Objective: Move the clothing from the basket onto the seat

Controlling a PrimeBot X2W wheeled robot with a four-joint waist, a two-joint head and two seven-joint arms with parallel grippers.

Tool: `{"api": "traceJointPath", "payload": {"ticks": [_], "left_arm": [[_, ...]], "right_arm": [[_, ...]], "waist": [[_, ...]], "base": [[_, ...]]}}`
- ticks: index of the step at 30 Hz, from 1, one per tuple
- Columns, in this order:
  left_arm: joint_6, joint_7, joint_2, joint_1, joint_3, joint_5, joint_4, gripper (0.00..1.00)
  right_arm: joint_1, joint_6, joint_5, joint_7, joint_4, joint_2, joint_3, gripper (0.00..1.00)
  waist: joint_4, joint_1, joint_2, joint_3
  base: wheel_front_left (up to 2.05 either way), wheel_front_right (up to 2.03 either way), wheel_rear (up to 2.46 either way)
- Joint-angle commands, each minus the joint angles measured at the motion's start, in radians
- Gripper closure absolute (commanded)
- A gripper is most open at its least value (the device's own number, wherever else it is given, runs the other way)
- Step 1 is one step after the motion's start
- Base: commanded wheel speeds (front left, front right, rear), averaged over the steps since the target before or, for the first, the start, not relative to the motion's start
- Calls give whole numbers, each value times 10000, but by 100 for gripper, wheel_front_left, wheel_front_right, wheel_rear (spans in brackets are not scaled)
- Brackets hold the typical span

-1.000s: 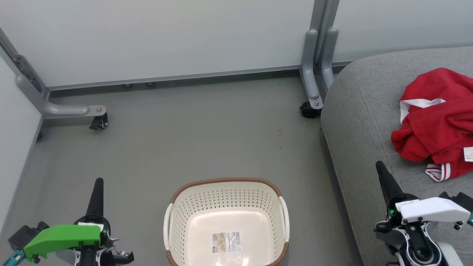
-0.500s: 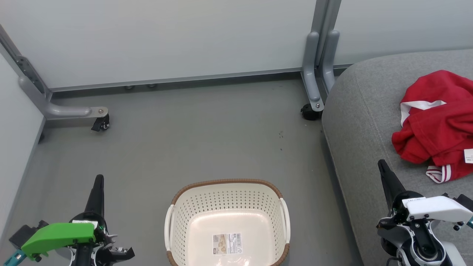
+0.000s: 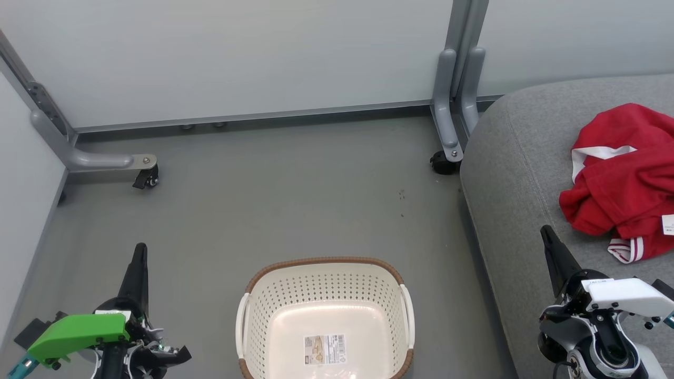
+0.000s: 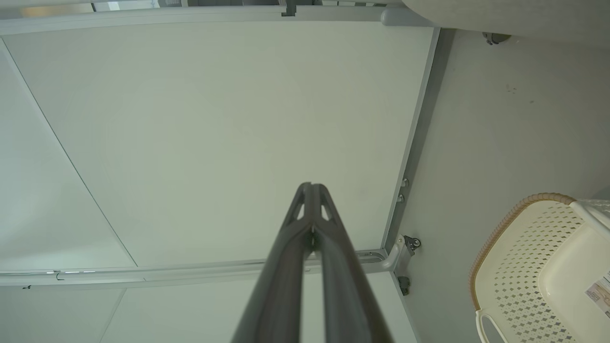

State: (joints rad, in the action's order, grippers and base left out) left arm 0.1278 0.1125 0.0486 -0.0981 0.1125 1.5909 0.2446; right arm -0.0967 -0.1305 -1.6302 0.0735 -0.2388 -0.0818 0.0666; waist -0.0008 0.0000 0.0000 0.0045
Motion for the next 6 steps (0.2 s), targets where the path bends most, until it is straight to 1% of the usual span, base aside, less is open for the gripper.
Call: {"api": "traceJointPath", "payload": {"ticks": [1, 6], "left_arm": [[53, 39, 30, -187, 37, 239, 19, 100], [46, 56, 30, -164, 36, 232, 18, 100]], "right_arm": [[-135, -5, -200, 76, -57, -14, 44, 100], [-122, -5, -183, 93, -61, -1, 69, 100]], "waist": [[5, 0, 0, -9], [8, 0, 0, -14]], "base": [[0, 0, 0], [0, 0, 0]]}}
